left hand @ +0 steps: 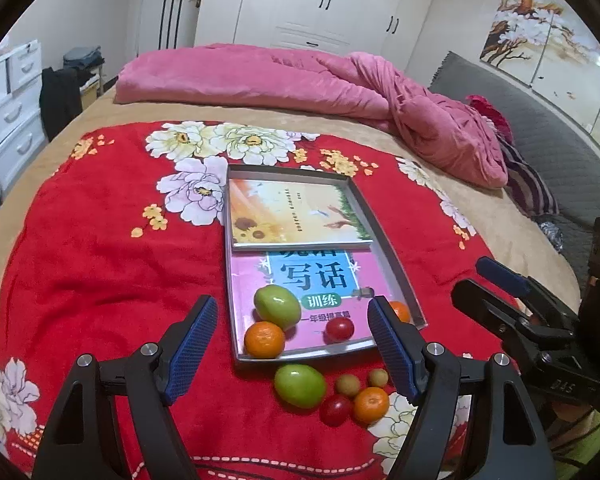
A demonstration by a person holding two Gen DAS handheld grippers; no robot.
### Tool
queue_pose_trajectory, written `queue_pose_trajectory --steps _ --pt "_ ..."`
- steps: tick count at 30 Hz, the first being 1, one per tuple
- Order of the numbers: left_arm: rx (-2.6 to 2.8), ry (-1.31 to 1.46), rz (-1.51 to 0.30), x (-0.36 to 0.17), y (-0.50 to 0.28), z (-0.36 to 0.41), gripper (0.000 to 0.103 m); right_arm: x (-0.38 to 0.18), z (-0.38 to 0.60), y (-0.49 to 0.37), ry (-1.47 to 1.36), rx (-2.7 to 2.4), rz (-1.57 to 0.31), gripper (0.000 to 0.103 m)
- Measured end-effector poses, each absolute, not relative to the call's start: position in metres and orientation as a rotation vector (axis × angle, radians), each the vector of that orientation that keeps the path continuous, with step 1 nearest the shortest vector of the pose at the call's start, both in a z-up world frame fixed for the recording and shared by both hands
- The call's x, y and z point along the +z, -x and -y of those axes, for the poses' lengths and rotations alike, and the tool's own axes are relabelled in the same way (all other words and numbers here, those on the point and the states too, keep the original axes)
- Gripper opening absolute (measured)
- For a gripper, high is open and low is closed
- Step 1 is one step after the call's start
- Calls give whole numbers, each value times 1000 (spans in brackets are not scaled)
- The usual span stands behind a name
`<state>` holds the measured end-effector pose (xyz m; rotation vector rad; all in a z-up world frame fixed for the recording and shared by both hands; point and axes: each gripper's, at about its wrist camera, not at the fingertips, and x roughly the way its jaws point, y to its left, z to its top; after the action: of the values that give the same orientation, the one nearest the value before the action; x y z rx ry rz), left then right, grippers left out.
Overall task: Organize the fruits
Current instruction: 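Withdraw both open tools from the tray back toward the fruit pile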
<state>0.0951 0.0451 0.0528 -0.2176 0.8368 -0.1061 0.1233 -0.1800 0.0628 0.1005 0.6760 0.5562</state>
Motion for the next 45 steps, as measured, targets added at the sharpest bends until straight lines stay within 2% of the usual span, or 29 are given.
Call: queue_pose_trajectory --steps 20,45 --pt "-89 224 -870 45 -81 -43 79 61 182 -105 -122 589 -678 99" --pt "-81 189 -936 30 -76 -37 79 40 192 -87 -64 563 -741 99"
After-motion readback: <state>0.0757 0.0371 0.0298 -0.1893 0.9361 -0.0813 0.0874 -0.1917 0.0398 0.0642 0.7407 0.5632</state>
